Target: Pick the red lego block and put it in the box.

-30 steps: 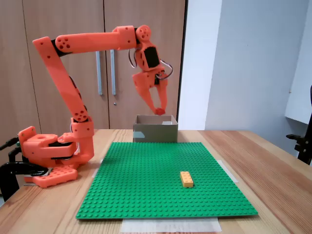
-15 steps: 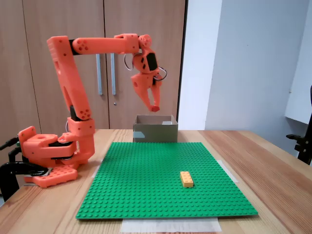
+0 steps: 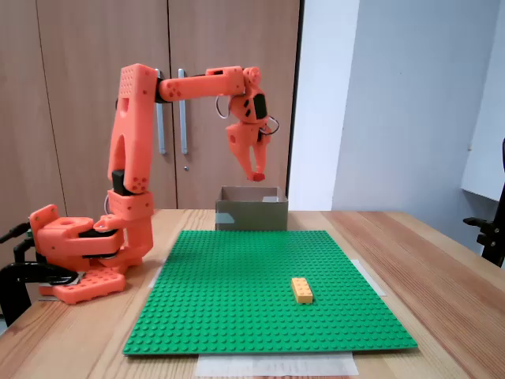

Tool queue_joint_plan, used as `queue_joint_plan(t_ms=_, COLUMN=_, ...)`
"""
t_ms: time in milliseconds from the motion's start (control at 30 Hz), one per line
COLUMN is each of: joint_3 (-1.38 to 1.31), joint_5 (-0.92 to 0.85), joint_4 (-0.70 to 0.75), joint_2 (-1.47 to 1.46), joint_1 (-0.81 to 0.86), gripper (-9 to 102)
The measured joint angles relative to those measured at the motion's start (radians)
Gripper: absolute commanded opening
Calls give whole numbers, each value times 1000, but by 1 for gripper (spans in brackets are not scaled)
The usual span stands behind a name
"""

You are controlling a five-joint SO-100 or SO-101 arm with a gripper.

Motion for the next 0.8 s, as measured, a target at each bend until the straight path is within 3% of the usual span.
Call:
queue_joint_plan(t_ms=433, joint_3=-86, joint_5=35, joint_4=-44, joint_2=-244, joint_1=-84, gripper=-1)
queue_joint_plan(t_ms=800, joint_3=-100, joint_5=32, joint_4=-189, joint_2=-399, joint_1=-54, gripper=-1)
